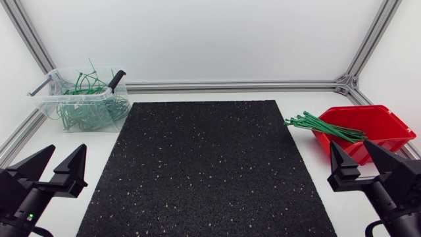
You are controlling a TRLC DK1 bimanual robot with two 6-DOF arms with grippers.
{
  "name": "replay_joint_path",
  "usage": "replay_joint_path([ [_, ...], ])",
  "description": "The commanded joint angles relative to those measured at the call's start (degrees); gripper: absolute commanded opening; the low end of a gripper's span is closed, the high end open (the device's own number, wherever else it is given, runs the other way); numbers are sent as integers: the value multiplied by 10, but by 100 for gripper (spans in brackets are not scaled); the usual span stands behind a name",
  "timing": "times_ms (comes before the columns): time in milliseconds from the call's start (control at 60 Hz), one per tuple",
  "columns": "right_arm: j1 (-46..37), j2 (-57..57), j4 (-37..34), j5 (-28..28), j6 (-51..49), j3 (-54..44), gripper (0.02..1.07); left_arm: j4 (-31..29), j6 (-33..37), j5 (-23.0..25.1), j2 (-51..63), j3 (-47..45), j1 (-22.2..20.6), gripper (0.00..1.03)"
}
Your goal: Take a green cable tie from the red box, thread the tail through the head to close it, then place it in the transparent bin on the left.
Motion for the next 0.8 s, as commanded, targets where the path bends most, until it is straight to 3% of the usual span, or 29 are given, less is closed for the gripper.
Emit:
replay_joint_path([
  [0,4,-6,1,4,13,-12,102,1,-8,4,-4,-25,-5,100],
  [417,0,-6,14,0,15,10,102,1,-8,4,-5,-25,-5,100],
  [617,-1,6,5,1,16,76,102,2,-8,4,-4,-25,-4,100],
  [783,-1,83,-20,2,18,162,102,2,-8,4,-5,-25,-4,100],
])
